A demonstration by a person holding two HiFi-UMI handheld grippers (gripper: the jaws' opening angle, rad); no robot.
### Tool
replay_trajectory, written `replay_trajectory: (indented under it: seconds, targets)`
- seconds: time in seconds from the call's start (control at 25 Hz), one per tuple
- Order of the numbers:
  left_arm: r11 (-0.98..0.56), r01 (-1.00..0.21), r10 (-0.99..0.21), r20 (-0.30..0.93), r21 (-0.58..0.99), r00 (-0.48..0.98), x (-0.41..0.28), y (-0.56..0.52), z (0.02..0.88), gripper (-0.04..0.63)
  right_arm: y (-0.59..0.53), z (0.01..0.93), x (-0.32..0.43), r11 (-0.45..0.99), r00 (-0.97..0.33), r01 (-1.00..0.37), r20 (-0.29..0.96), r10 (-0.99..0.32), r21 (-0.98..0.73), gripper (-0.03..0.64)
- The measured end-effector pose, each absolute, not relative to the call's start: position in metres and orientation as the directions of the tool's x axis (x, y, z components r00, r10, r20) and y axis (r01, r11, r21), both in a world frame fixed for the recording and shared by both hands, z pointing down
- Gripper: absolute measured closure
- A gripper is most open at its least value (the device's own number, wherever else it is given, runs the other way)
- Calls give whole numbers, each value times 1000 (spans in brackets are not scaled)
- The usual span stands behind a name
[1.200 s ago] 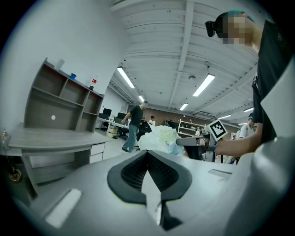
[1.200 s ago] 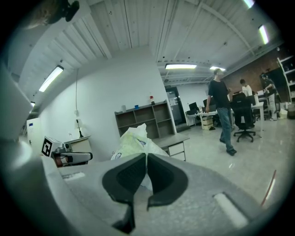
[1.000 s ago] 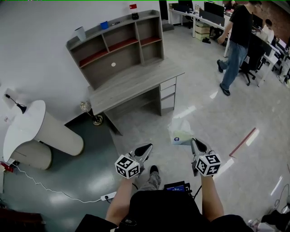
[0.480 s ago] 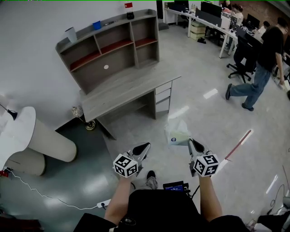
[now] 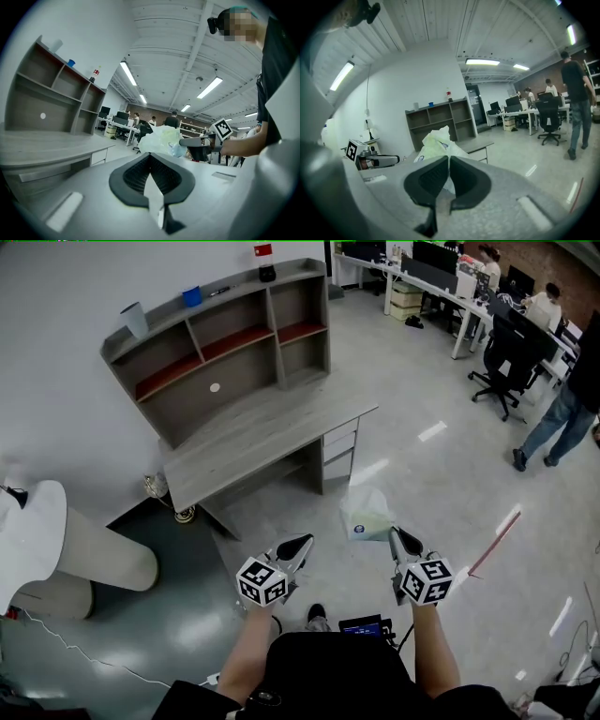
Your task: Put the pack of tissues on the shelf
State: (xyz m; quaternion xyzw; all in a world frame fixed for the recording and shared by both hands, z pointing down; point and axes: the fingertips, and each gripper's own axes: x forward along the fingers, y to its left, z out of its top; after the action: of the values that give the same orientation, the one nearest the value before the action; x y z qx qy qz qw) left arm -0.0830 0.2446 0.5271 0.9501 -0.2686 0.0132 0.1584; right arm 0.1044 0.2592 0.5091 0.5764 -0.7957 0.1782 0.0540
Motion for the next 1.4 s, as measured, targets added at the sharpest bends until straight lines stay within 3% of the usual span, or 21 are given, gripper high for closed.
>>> replay_trajectory:
  seconds: [0.64, 1.4]
  targets:
    - [-814, -491, -482, 112, 310, 869, -114, 164, 539, 595, 180, 508, 70, 241, -290, -952, 308, -906, -187, 607]
    - [-765, -536, -538, 104, 358, 837, -88, 84, 548, 595, 97, 524, 97, 280, -338, -935, 310, -889, -217, 607]
